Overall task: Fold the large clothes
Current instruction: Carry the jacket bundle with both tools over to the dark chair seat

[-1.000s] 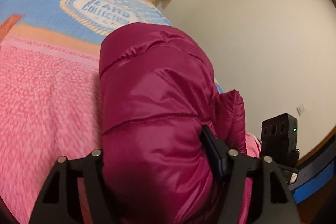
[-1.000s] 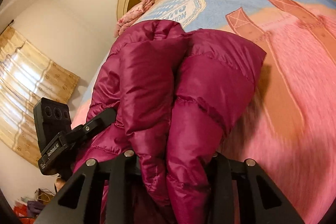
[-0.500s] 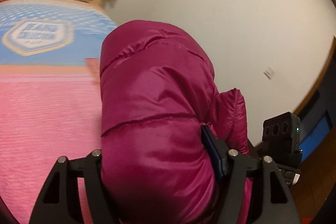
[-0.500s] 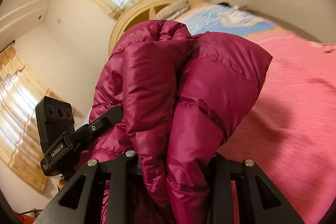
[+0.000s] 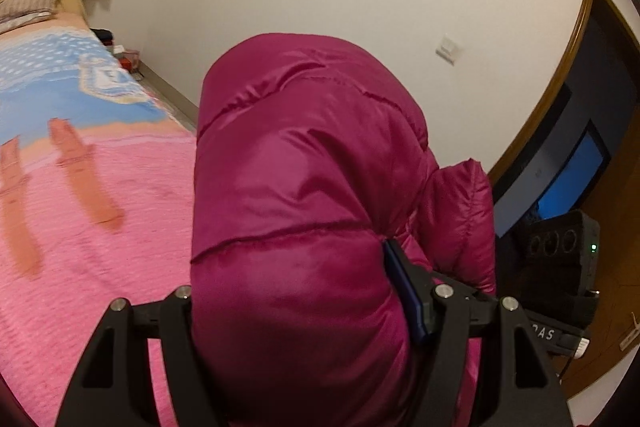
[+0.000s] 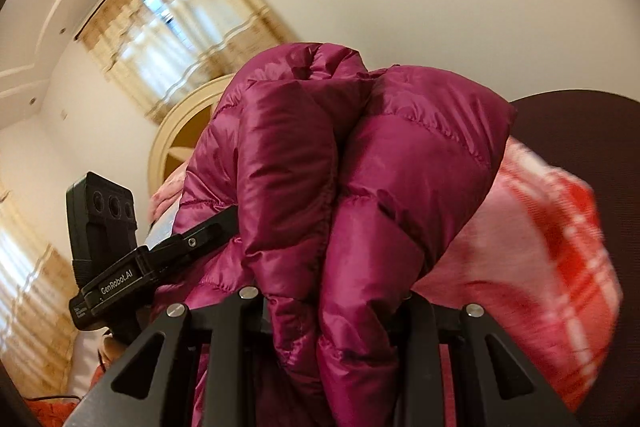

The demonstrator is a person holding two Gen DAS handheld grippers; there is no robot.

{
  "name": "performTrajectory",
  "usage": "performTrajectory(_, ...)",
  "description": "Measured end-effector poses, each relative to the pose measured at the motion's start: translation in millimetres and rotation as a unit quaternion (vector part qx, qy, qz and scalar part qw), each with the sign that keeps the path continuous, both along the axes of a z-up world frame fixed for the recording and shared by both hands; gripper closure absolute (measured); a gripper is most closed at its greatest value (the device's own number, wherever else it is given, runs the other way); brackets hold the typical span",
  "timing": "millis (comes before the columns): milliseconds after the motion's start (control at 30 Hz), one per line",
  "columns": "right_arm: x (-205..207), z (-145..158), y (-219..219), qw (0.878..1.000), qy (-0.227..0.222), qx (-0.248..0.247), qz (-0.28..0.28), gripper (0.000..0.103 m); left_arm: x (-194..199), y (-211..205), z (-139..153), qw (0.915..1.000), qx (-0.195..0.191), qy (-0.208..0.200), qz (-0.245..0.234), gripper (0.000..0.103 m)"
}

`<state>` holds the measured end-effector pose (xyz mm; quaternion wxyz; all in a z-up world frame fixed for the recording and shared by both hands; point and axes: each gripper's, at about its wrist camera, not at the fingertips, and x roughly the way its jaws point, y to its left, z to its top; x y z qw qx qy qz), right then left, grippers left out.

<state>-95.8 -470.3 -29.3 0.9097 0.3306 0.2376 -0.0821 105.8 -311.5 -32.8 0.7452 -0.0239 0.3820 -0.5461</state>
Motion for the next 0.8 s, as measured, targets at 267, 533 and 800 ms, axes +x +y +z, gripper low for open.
performTrajectory(267, -23, -24, -71, 0.998, 0.032, 0.011, -0.044, 0.073, -8, -69, -23, 0.9983, 0.057, 0.004, -0.012, 0.032)
performTrajectory(533, -7, -74, -114, 0.994, 0.083, 0.044, -0.056, 0.073, -6, -107, -63, 0.9885, 0.15, 0.02, 0.006, 0.031)
performTrajectory(800, -3, -105, -145, 0.992, 0.083, 0.08, -0.047, 0.073, -4, -110, -82, 0.9821, 0.184, 0.014, 0.037, 0.012)
